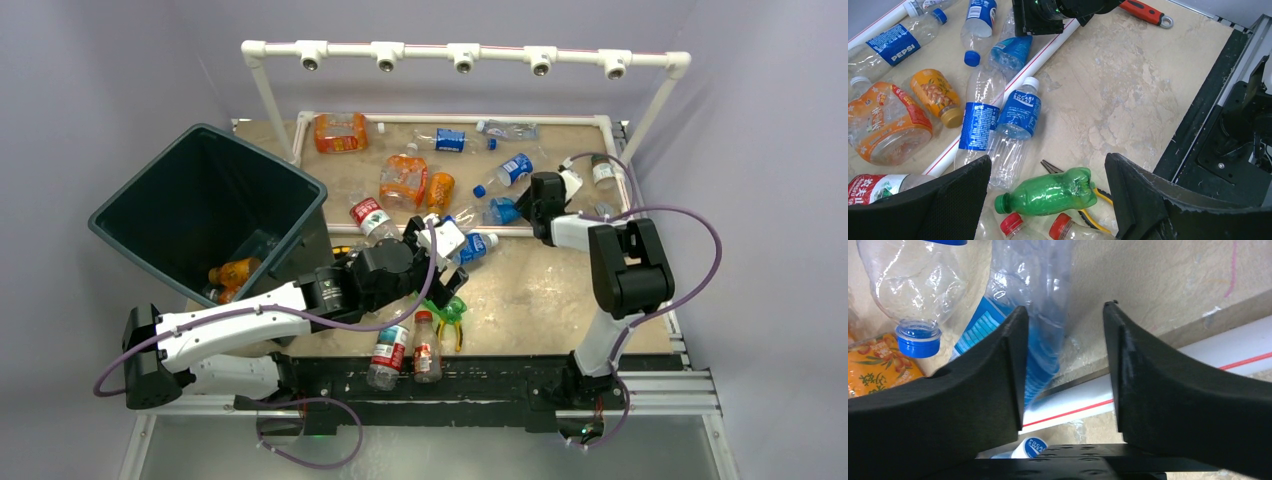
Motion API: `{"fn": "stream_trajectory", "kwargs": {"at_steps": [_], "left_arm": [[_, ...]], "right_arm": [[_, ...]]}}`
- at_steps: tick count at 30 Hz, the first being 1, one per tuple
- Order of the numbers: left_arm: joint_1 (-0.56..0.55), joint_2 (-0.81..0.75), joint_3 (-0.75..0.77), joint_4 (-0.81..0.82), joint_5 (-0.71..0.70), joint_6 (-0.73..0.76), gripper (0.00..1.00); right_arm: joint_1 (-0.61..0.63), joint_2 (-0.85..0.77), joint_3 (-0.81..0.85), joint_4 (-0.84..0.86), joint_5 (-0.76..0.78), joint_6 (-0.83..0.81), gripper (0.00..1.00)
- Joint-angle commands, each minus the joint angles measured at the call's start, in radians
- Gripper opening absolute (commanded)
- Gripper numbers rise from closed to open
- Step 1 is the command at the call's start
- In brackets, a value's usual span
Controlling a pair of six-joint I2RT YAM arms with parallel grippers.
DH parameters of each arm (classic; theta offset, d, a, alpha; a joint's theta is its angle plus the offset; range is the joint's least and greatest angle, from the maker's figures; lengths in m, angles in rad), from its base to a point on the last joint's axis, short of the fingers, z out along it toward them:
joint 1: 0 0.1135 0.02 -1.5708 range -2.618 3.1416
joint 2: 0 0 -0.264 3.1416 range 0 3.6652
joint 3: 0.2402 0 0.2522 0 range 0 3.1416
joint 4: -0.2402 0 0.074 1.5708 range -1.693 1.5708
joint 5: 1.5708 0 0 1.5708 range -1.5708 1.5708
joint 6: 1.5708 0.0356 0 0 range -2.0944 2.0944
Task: Put the plastic bottles in the bin
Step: Pick up the plastic bottle at the center of the board.
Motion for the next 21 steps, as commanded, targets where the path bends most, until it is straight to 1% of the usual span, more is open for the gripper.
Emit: {"fn": "stream_trajectory", "kwargs": {"at_steps": [1, 7, 10, 14, 16, 17, 18, 21], "left_arm": [[-0.008, -0.010, -0.005, 0.025, -0.012, 0.006, 0.83], [-0.015, -0.011, -0.005, 0.025, -0.012, 0.007, 0.83], [-0.019, -0.013, -0.006, 0.024, -0.016, 0.009, 0.83], [-0.022, -0.014, -0.004, 0.024, -0.021, 0.009, 0.83], [-0.023, -0.016, -0.001, 0.018, -0.022, 0.010, 0.83], [-0.023, -0.019, 0.001, 0.016, -0.024, 0.012, 0.83], [-0.023, -0.024, 0.000, 0.016, -0.025, 0.012, 0.83], [-0.025, -0.037, -0.007, 0.025, -0.035, 0.013, 0.83]], "right_arm": [[-0.002, 0.004, 0.043, 0.044, -0.033, 0.015, 0.48], [-0.001, -0.017, 0.021, 0.066, -0.056, 0.007, 0.33], [-0.002, -0.050, 0.000, 0.079, -0.073, 0.005, 0.23], [-0.002, -0.132, -0.032, 0.092, -0.070, 0.006, 0.17], [-0.001, -0.184, -0.063, 0.106, -0.073, 0.012, 0.09], [-0.001, -0.213, -0.079, 0.109, -0.079, 0.014, 0.02], [0.000, -0.246, -0.096, 0.111, -0.085, 0.016, 0.00], [0.001, -0.371, -0.167, 0.112, -0.092, 0.013, 0.00]]}}
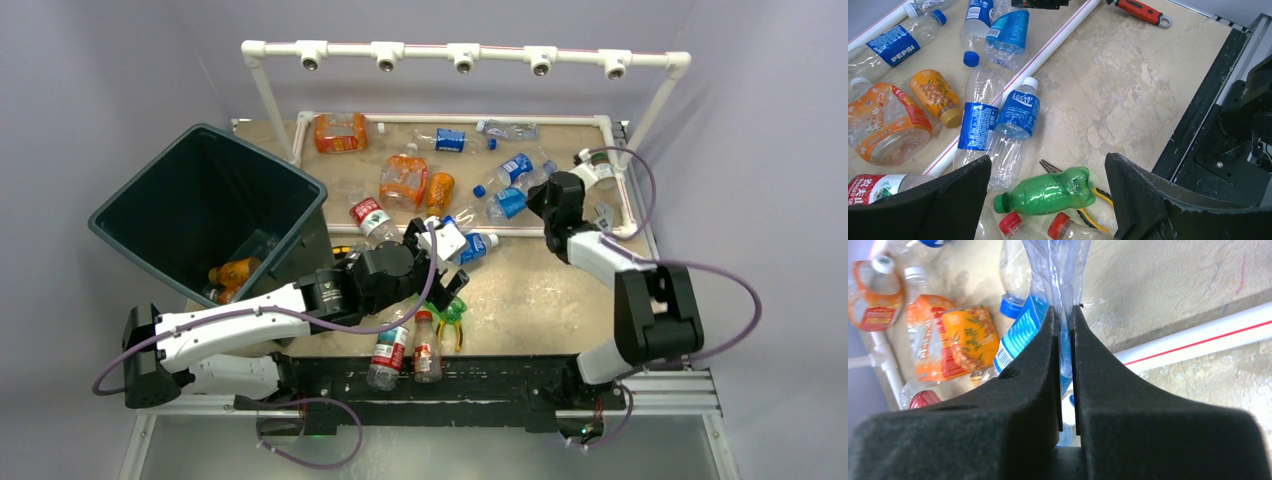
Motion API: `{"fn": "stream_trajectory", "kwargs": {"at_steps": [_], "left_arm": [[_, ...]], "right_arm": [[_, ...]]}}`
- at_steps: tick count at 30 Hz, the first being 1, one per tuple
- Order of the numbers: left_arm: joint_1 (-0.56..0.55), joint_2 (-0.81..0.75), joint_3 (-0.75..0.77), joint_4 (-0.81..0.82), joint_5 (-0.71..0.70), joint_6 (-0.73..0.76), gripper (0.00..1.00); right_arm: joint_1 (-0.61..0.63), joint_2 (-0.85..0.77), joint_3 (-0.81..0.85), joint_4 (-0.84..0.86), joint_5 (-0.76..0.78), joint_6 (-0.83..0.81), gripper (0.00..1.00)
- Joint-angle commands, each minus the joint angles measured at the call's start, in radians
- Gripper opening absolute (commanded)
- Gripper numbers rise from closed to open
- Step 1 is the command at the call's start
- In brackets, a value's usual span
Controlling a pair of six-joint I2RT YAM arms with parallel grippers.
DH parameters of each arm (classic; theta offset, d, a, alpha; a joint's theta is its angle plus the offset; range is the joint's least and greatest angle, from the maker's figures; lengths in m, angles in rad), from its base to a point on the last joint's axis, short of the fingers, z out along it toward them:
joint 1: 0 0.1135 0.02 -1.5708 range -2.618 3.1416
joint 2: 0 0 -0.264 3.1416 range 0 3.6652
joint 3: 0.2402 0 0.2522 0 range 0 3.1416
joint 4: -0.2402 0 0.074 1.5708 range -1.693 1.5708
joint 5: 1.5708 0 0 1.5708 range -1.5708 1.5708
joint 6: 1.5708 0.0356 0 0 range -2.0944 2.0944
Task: Put the plastic bottles in the bin
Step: Pick up the plastic bottle at the center of the board.
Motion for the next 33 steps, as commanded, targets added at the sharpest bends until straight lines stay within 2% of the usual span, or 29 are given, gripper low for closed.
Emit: {"fn": "stream_trajectory", "kwargs": {"at_steps": [1, 5, 10, 14, 17, 21, 25, 33], "left_arm": [[-0.008, -0.037, -0.008, 0.028, -0.026, 0.014, 0.83], [-0.008, -0.036, -0.013, 0.035, -0.032, 0.016, 0.83], [-0.009, -0.026, -0.019, 0.050, -0.034, 0.021, 0.84], [-0.008, -0.069, -0.046, 0.114, -0.022, 0.007, 0.83], [-0.008, -0.147, -0.106, 0.292, 0.062, -0.057, 0.84], [-0.008, -0.192, -0.116, 0.442, 0.142, -0.155, 0.85], [-0.008, -0.146, -0.035, 0.436, 0.131, -0.203, 0.86], [-0.008, 0.016, 0.153, 0.359, 0.182, -0.260, 0.88]], "right_arm": [[0.003, -0.194, -0.098, 0.033, -0.021, -0.010, 0.00], [0.061, -0.461, -0.179, 0.006, -0.023, -0.064, 0.00], [0.298, -0.753, -0.247, -0.040, -0.030, -0.181, 0.00], [0.367, -0.926, -0.297, -0.083, -0.245, -0.229, 0.00], [0.387, -1.021, -0.358, -0.103, -0.446, -0.231, 0.00], [0.394, -1.183, -0.437, -0.116, -0.593, -0.231, 0.00], [0.394, -1.247, -0.455, -0.103, -0.725, -0.257, 0.00], [0.393, -1.286, -0.470, -0.056, -0.876, -0.266, 0.00]]}}
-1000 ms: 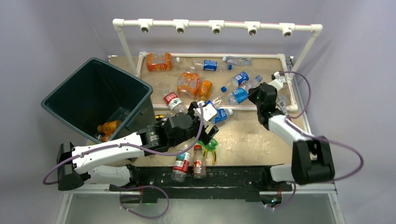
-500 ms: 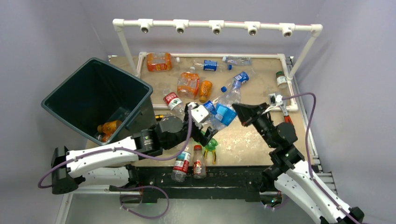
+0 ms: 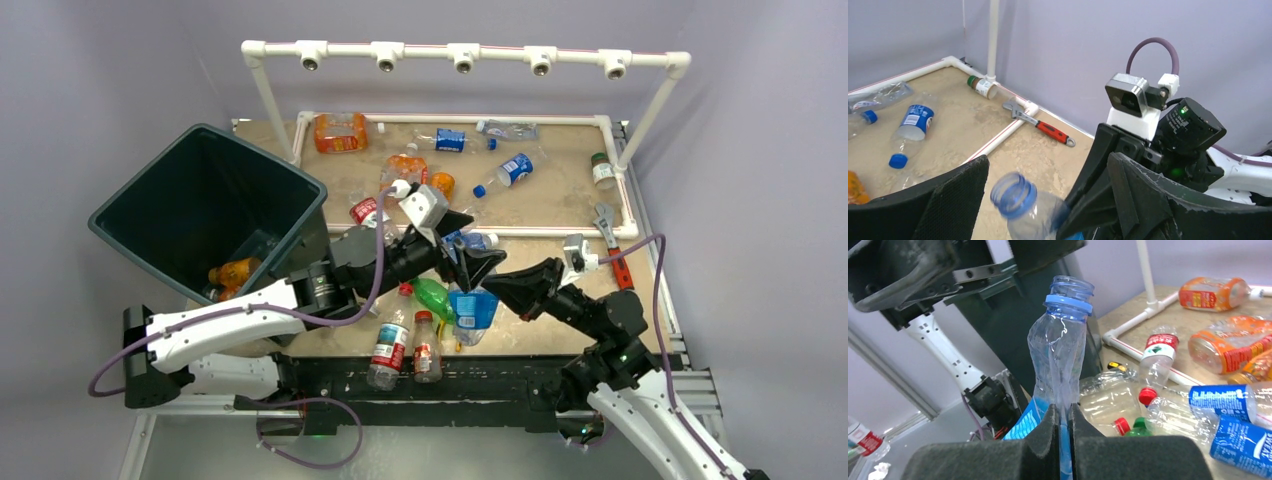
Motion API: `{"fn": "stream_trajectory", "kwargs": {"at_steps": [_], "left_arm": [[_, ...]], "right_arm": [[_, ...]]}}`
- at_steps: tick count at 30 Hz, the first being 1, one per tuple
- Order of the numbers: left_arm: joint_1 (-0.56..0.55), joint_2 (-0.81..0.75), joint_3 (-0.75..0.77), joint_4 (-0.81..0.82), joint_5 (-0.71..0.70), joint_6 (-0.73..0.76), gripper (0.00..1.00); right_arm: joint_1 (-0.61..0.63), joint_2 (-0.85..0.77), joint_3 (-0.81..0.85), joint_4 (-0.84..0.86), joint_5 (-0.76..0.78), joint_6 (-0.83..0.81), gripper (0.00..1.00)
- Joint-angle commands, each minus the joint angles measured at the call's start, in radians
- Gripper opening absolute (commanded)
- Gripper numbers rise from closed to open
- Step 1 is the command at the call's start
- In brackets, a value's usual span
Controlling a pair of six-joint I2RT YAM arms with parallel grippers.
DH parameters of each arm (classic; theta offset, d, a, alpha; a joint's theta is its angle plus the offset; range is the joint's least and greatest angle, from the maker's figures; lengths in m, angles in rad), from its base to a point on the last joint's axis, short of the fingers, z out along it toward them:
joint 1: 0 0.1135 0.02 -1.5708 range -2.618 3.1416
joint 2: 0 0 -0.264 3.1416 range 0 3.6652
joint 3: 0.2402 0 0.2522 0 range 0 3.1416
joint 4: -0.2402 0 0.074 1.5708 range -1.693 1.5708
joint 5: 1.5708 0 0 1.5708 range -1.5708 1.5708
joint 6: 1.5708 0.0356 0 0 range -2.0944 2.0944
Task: Put the plastic bottles in the bin
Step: Pick up the plastic bottle at the center of the board.
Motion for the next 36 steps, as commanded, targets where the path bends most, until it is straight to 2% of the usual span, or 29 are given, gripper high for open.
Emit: {"fn": "stream_trajectory", "kwargs": {"at_steps": [1, 10, 21, 24, 29, 34, 36], "left_arm": [[-0.003, 0.059, 0.095, 0.012, 0.066, -0.059, 0.88], [-0.003, 0.085, 0.161, -0.051, 0.085, -0.084, 0.86], [-0.003, 0.093, 0.165, -0.184, 0.065, -0.186, 0.74], [-0.003, 0.102, 0.165, -0.184, 0.086, -0.194, 0.65], [-0.003, 0.110, 0.162, -0.172, 0.117, -0.204, 0.44], [-0.003, 0.108, 0.156, -0.165, 0.122, -0.206, 0.28], [-0.003, 0.108, 0.157, -0.163, 0.127, -0.205, 0.17]], "right_arm": [[0.004, -0.025, -0.010, 0.078, -0.140, -0.011, 0.00], [0.004, -0.071, -0.014, 0.076, -0.117, -0.023, 0.00], [0.004, -0.137, 0.000, 0.053, -0.023, -0.037, 0.00], [0.004, -0.143, 0.006, 0.051, -0.013, -0.037, 0.00], [0.003, -0.144, 0.009, 0.043, -0.006, -0.038, 0.00], [0.004, -0.142, 0.008, 0.038, -0.006, -0.038, 0.00], [0.004, -0.141, 0.008, 0.038, -0.005, -0.036, 0.00]]}}
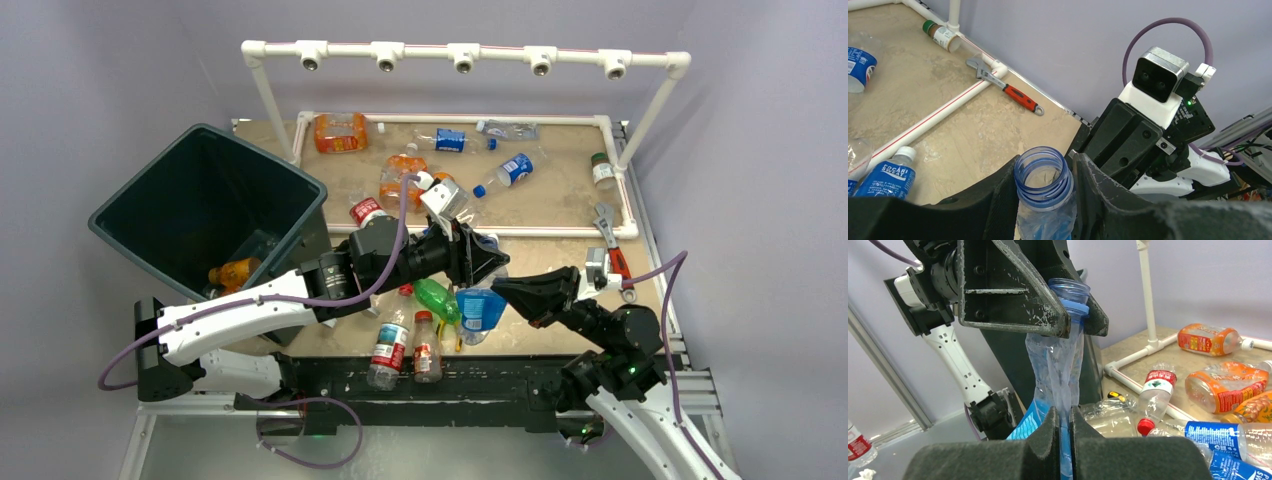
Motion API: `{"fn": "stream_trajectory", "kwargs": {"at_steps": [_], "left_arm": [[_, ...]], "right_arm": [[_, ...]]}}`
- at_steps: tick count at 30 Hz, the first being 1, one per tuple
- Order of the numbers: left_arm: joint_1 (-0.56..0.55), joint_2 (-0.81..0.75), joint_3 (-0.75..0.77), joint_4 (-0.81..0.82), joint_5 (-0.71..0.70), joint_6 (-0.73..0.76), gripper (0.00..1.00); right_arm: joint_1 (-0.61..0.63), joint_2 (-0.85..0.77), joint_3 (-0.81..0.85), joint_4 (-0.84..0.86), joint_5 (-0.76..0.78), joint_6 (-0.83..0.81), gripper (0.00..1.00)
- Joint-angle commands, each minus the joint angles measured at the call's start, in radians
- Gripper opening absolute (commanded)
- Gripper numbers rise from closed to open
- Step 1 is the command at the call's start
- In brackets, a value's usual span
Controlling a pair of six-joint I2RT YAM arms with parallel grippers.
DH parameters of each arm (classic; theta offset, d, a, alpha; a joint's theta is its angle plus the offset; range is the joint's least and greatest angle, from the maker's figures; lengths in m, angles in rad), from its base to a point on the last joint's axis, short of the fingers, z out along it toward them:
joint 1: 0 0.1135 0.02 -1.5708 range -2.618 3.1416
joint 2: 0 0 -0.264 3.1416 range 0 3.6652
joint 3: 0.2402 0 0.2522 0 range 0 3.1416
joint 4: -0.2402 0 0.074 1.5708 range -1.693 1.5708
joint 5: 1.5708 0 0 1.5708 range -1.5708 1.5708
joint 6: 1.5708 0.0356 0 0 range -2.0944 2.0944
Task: Put the plastic bottles in the bin
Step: Pick up the plastic bottle at the center of the board.
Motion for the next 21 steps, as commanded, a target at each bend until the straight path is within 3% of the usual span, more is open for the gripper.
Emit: {"fn": "stream_trajectory", "kwargs": {"at_steps": [1, 2, 4, 6, 7, 10, 11, 16, 21], "left_arm": [[-0.003, -0.002, 0.021, 0.019, 0.037, 0.002, 0.08], [-0.003, -0.001, 0.024, 0.018, 0.041, 0.006, 0.01], [-0.003, -0.002, 0.028, 0.016, 0.038, 0.014, 0.00], [-0.003, -0.009, 0.026, 0.017, 0.024, 0.019, 0.00], [-0.003, -0.015, 0.026, 0.016, 0.012, 0.025, 0.00], [-0.003, -0.036, 0.030, 0.016, -0.034, 0.042, 0.00], [-0.003, -0.041, 0.034, 0.013, -0.053, 0.051, 0.00], [-0.003, -0.045, 0.112, -0.058, -0.145, 0.125, 0.00], [-0.003, -0.026, 0.298, -0.177, -0.235, 0.274, 0.00]], "right_arm": [[0.003, -0.008, 0.020, 0.006, 0.023, -0.003, 0.00], [0.004, -0.007, 0.021, 0.003, 0.027, 0.000, 0.00], [0.003, -0.003, 0.029, -0.011, 0.034, 0.005, 0.00], [0.004, 0.004, 0.043, -0.027, 0.036, 0.015, 0.34], [0.003, 0.009, 0.052, -0.035, 0.032, 0.020, 0.55], [0.004, 0.021, 0.092, -0.072, 0.028, 0.039, 0.94], [0.004, 0.023, 0.106, -0.084, 0.024, 0.043, 0.98], [0.004, 0.009, 0.179, -0.151, 0.031, 0.055, 0.99], [0.004, -0.029, 0.229, -0.224, 0.123, 0.060, 0.99]]}}
